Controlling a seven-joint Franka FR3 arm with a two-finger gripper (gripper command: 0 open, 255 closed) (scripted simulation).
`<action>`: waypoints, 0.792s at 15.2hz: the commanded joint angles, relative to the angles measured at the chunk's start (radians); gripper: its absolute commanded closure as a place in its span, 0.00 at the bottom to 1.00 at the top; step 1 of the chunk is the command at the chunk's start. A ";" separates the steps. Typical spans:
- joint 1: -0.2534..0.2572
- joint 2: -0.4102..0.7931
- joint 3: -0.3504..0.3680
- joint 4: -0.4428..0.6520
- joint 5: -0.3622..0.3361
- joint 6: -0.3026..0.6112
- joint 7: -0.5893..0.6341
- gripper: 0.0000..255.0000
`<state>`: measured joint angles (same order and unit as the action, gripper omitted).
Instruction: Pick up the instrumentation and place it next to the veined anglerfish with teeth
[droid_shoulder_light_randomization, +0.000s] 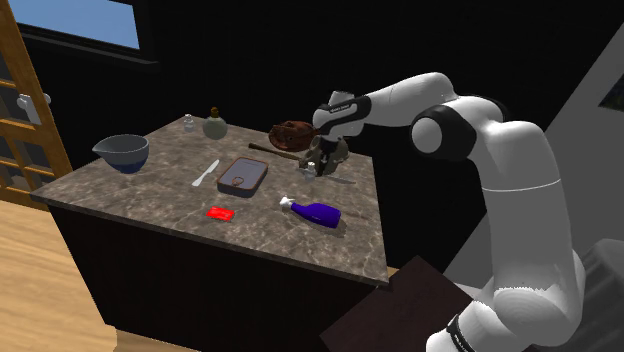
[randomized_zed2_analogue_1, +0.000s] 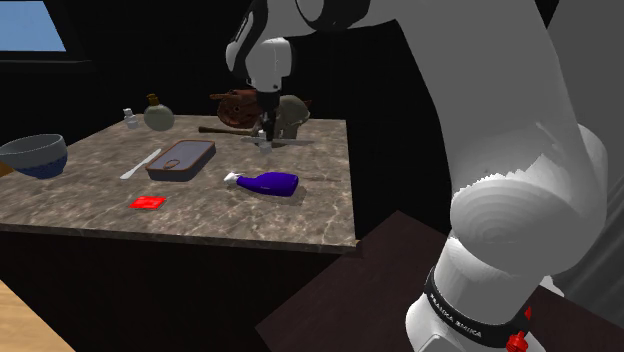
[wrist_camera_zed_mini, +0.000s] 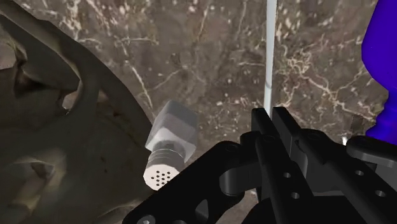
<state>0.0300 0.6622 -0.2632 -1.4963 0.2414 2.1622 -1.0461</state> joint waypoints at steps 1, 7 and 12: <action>-0.003 0.017 0.003 -0.002 0.005 0.019 -0.004 1.00; -0.008 0.061 0.013 -0.012 0.018 0.072 -0.013 1.00; -0.012 0.094 0.020 -0.013 0.027 0.106 -0.019 1.00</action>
<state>0.0187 0.7519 -0.2438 -1.5092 0.2667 2.2634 -1.0637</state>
